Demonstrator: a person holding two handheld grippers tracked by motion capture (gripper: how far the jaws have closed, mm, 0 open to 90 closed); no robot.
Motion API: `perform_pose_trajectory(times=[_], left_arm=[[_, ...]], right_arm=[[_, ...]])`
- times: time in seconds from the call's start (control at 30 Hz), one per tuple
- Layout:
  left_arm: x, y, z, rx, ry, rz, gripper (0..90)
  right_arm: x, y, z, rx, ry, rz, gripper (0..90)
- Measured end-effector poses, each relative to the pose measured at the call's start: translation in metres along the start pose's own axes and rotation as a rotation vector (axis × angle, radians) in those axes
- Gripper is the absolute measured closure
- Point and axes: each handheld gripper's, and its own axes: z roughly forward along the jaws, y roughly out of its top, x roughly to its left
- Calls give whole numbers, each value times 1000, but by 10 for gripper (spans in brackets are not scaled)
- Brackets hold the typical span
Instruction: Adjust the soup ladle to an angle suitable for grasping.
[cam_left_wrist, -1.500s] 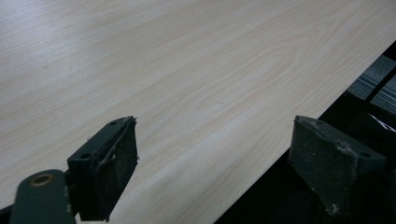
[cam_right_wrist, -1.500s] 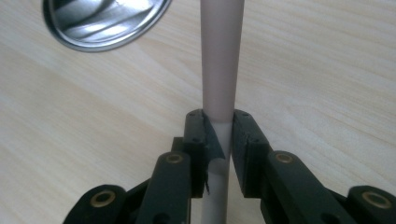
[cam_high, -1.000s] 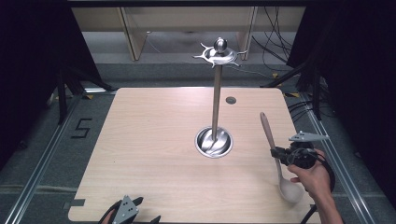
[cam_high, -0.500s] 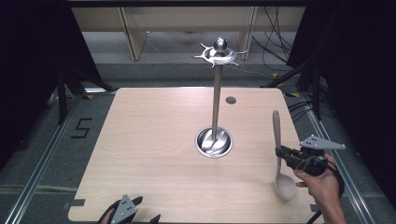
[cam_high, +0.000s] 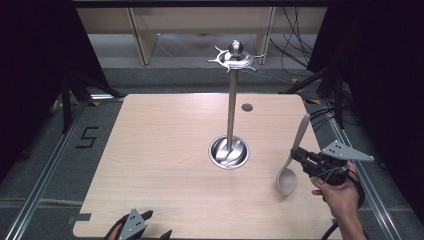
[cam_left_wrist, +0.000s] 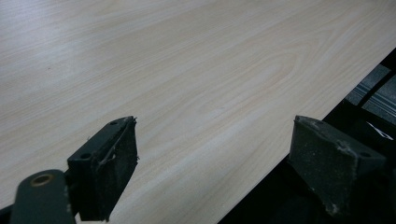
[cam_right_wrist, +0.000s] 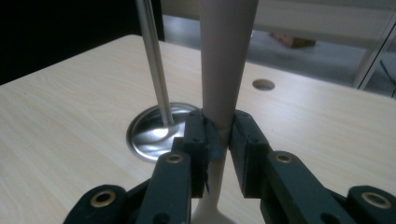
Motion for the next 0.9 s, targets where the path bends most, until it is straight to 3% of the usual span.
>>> perform_pose_trajectory(times=[0.03, 0.07, 0.1, 0.13, 0.3, 0.33, 0.37, 0.4, 0.43, 0.57, 0.63, 0.67, 0.83, 0.87, 0.9], left_arm=[[0, 0, 0, 0, -2, -1, 149], [0, 0, -1, 4, 1, 10, 149], [1, 0, -1, 5, 0, 25, 149], [0, 0, -1, 3, 1, -1, 149], [0, 0, -1, 4, -1, -1, 149], [0, 0, -1, 6, 4, -4, 149], [2, 1, -2, 8, 1, 29, 149], [2, 1, -2, 8, 2, 29, 149], [0, 0, -1, 5, 2, 2, 149], [1, 0, -1, 6, 1, 3, 149], [3, 0, -2, 22, 10, 29, 149], [0, 0, -1, -5, -1, -1, 149], [0, 0, -1, -4, -3, -2, 149], [3, 0, -2, 22, 8, 31, 149], [3, 0, -2, 20, 7, 29, 149]], right_arm=[[0, 2, 2, -10, 4, -19, 777], [3, 4, 3, -18, 15, 3, 777], [3, 6, 5, -28, 9, -18, 777], [5, 8, 7, -34, 2, -17, 777], [13, 19, 14, -18, 31, -42, 776], [16, 21, 15, -21, 18, -43, 777], [17, 24, 17, -31, 24, -57, 776], [20, 27, 18, -16, 29, -51, 777], [21, 29, 20, -23, 27, -59, 776], [27, 40, 24, -8, 46, -88, 776], [32, 46, 27, -21, 34, -83, 776], [34, 51, 29, -21, 41, -96, 776], [40, 63, 33, -33, 38, -107, 777], [41, 66, 34, -36, 41, -112, 777], [42, 69, 35, -43, 41, -127, 776]])
